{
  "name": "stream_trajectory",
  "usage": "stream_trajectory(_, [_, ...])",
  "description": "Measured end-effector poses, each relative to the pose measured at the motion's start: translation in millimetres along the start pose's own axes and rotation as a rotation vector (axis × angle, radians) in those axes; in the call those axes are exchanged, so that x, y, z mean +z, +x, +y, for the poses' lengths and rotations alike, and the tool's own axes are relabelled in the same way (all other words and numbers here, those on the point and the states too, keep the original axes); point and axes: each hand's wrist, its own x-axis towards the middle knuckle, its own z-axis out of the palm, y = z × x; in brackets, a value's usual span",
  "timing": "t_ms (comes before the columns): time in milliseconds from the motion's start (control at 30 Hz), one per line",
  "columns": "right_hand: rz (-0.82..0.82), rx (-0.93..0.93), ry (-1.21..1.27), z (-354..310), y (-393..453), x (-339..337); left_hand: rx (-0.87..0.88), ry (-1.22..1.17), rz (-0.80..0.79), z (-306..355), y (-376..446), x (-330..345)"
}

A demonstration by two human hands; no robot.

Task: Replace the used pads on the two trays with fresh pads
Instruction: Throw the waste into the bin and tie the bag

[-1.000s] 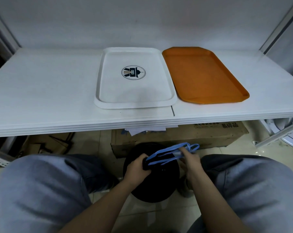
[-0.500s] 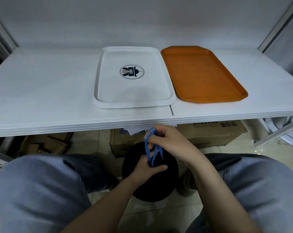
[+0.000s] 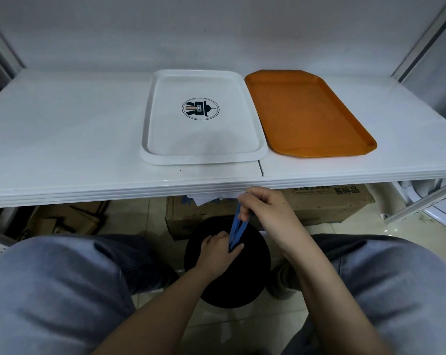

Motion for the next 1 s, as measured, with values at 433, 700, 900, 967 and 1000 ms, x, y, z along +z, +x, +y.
stream_trajectory(433, [0.161, -0.1, -0.041, 12, 5, -7, 0.111, -0.397, 0.157, 15, -23, -21])
stream_trajectory(700, [0.102, -0.05, 0.067, 11, 6, -15, 0.094, -0.305, 0.216, 6, -28, -33])
stream_trajectory(900, [0.128, -0.092, -0.052, 30, 9, -27, 0.028, -0.588, 0.023, 10, -32, -48])
stream_trajectory(967, [0.195, -0.1, -0.009, 37, 10, -27, -0.007, -0.713, 0.022, 11, -33, -50])
stream_trajectory(1000, [0.225, -0.101, 0.065, 39, 9, -26, -0.042, -0.778, 0.045, 12, -33, -49])
